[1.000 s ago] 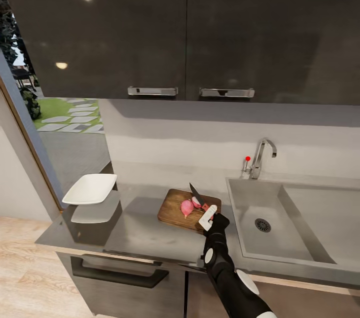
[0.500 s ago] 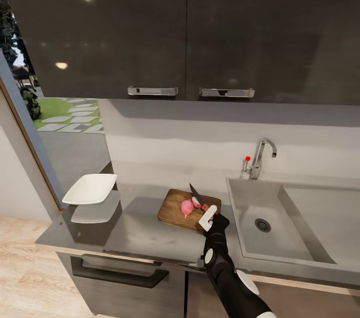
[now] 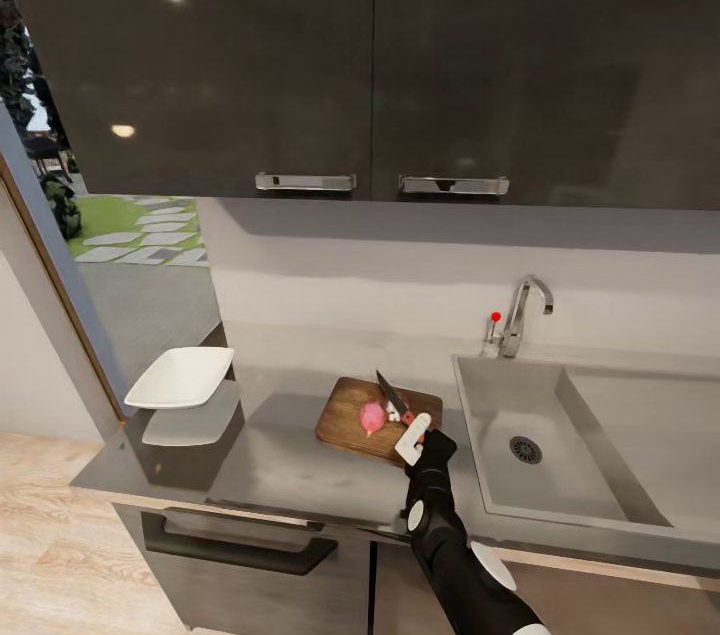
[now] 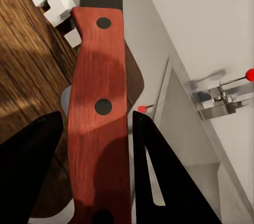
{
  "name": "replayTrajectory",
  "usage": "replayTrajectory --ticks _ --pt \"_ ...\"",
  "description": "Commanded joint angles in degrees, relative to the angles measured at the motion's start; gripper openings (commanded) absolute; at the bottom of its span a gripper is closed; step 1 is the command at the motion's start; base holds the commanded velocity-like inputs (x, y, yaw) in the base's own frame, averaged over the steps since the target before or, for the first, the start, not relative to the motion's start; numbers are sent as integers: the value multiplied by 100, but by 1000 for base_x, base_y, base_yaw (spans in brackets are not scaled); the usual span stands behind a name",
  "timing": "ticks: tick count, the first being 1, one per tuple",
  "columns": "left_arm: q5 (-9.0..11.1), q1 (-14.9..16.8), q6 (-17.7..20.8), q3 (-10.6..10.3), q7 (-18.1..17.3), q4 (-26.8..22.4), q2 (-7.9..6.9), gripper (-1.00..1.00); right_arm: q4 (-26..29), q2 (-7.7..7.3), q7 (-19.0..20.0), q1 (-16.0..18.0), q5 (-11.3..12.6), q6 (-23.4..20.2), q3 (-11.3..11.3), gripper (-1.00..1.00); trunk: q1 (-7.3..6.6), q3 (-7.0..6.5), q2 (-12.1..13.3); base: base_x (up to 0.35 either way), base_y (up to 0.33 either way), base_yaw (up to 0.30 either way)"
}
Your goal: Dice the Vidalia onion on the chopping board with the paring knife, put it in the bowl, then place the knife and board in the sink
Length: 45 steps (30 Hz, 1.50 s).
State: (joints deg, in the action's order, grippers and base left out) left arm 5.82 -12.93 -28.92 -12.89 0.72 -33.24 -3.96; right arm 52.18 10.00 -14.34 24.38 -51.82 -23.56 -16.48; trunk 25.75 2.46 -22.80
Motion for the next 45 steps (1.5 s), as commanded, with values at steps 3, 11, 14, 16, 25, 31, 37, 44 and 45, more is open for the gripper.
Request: replayTrajectory --ticks 3,11,14,16,25,31,37,44,45 --pt "60 1 -8 -38 8 -8 -8 100 10 0 -8 5 -48 -51 -13 -100 4 12 -12 0 0 0" --pt "60 1 -8 -38 8 0 -8 100 524 0 -17 5 -37 -48 5 -100 4 12 -12 -22 0 0" --pt "60 1 -9 -38 8 34 -8 100 815 0 -17 5 -11 -51 19 -100 4 12 -12 -270 0 0" --pt "60 1 -8 -38 8 45 -8 100 864 0 -16 5 -4 -52 15 -100 4 12 -12 -307 0 0" --pt "60 1 -17 -38 8 45 -8 100 881 0 -20 5 -2 -51 13 -100 4 12 -12 -133 0 0" --pt "60 1 -17 -38 8 45 -8 100 872 0 -17 5 8 -52 9 -100 4 12 -12 -1 103 0" --pt "60 1 -17 -38 8 45 -8 100 774 0 -16 5 0 -60 -2 -100 4 12 -12 0 46 0" --pt "60 1 -17 -38 8 45 -8 100 257 0 -11 5 -12 -54 -20 -100 4 12 -12 0 9 0" --pt "60 1 -17 -38 8 45 -8 100 244 0 -9 5 -12 -53 -21 -100 4 12 -12 0 127 0"
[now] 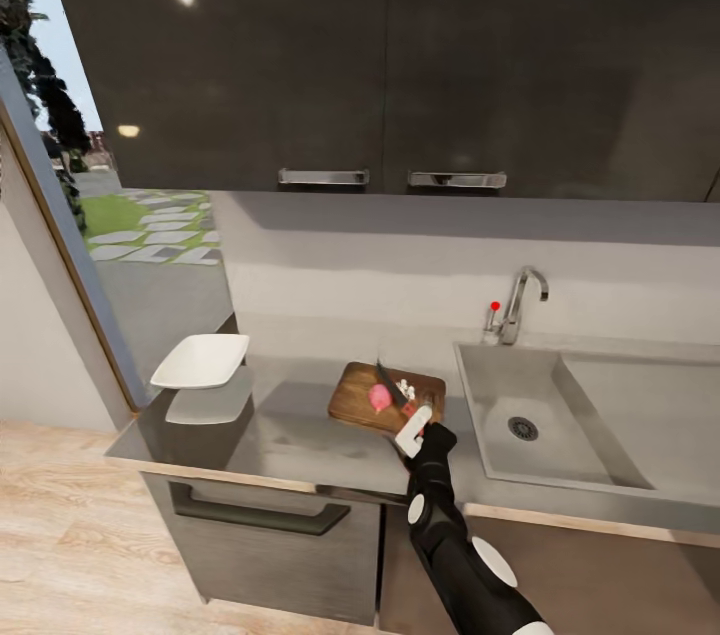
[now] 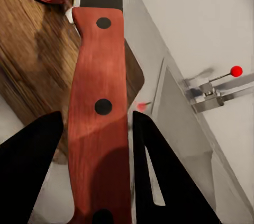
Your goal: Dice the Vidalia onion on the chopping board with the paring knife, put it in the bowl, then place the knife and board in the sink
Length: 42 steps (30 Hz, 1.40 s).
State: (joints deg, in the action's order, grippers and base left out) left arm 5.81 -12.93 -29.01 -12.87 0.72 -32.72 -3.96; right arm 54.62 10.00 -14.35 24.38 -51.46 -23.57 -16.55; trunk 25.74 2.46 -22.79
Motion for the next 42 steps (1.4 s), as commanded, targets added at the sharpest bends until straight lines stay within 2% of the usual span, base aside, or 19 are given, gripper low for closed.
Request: replayTrajectory --ticks 1,35,38,41,42 --pt "60 1 -8 -40 8 -7 -9 100 -13 0 -7 5 -48 -52 -14 -100 4 12 -13 0 217 0" --pt "60 1 -8 -40 8 -7 -9 100 -297 0 3 5 -67 -170 -15 -100 4 12 -13 38 17 0" --pt "60 1 -8 -40 8 -7 -9 100 -114 0 2 5 -72 -168 2 -100 4 12 -13 0 0 0" --pt "60 1 -8 -40 8 0 -9 100 782 0 62 5 25 -181 67 -100 4 12 -13 0 0 0" --pt "60 1 -8 -40 8 1 -9 100 921 0 105 5 65 -181 98 -100 4 12 -13 0 0 0"
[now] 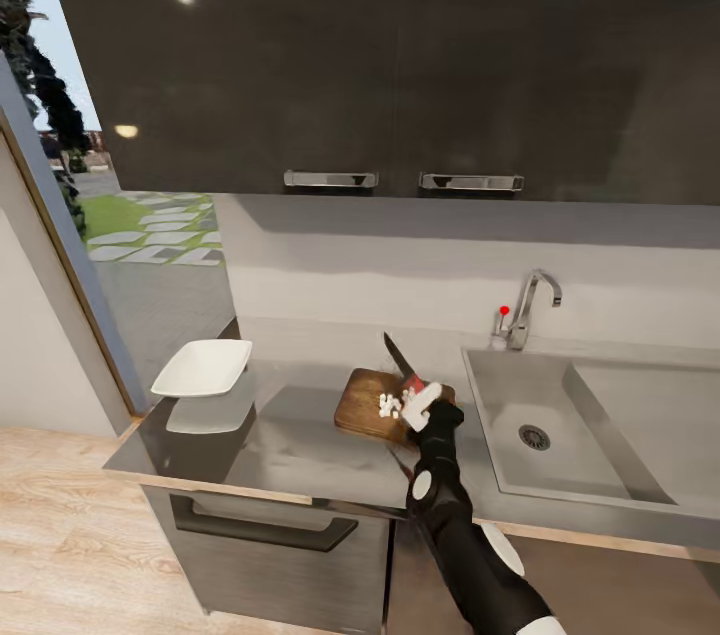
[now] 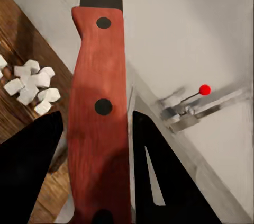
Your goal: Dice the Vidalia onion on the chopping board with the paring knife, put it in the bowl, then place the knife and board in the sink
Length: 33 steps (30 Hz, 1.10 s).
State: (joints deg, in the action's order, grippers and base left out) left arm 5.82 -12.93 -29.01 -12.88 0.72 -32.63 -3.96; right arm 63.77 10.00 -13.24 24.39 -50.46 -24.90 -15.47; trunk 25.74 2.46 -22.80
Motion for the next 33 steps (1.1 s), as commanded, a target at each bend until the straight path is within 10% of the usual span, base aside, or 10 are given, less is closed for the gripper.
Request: replayTrajectory --ticks 1,10,14,18,33 --pt "60 1 -8 -39 8 -7 -8 100 206 0 72 4 39 -49 88 -100 4 12 -12 0 0 0" --pt "60 1 -8 -39 8 -6 -8 100 1716 0 2755 4 743 -44 2458 -100 4 12 -12 0 0 0" --pt "60 1 -8 -39 8 -14 -8 100 1773 0 3092 4 776 -49 2825 -100 4 12 -12 20 -38 0" --pt "60 1 -8 -39 8 -15 -8 100 1769 0 3303 4 1298 -50 3865 -100 4 12 -12 146 -162 0" --pt "60 1 -8 -39 8 -29 -8 100 1693 -42 3361 4 1521 -579 4059 -100 4 50 -12 126 -133 0"
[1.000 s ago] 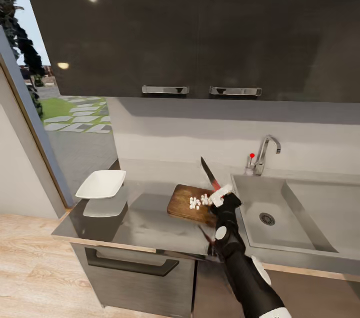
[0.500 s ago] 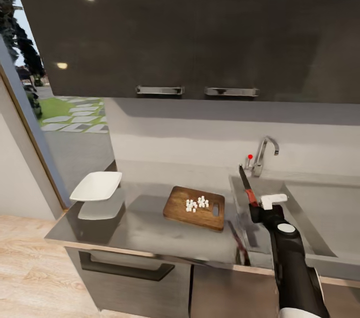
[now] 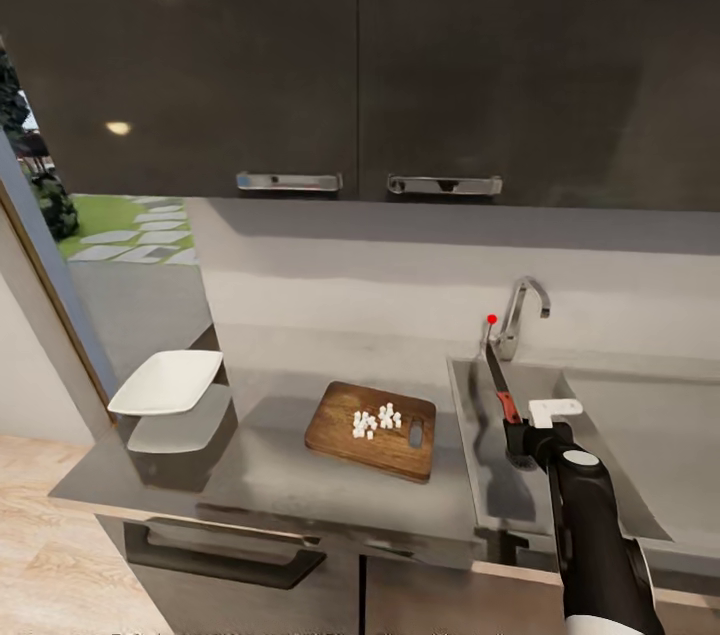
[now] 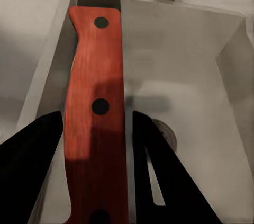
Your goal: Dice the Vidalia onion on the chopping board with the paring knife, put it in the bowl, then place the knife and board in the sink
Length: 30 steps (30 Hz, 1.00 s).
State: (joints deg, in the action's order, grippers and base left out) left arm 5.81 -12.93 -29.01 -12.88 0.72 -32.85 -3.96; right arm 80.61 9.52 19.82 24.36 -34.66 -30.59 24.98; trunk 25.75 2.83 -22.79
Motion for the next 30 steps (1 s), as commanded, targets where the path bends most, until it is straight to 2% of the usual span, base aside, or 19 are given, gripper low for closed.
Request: replayTrajectory --ticks 1,12,17,22,24,27,30 --pt "60 1 -8 -39 8 -8 -8 100 9 10 52 7 -59 -14 7 -100 4 21 -13 3 -3 0" --pt "60 1 -8 -39 8 -3 -8 100 -1 7 41 7 -67 -68 -9 -100 4 124 -13 0 0 0" --pt "60 1 -12 -39 8 -13 -8 100 -351 -3 32 7 -73 -132 0 -100 4 170 -13 0 0 -28" --pt "60 1 -19 -39 8 -34 -12 100 -452 -50 31 7 -76 -156 29 -100 4 217 -13 0 0 -64" --pt "60 1 -20 -41 8 -36 -11 100 -541 -96 17 7 -76 -160 32 -100 4 236 -13 0 0 -67" --pt "60 1 -18 -42 8 -38 -10 100 -850 -293 -21 7 -63 -166 53 -100 4 264 -13 2 0 -37" --pt "60 1 -17 -40 8 -37 -9 100 -970 -344 -76 7 -60 -166 59 -100 4 292 -13 155 -11 -5"
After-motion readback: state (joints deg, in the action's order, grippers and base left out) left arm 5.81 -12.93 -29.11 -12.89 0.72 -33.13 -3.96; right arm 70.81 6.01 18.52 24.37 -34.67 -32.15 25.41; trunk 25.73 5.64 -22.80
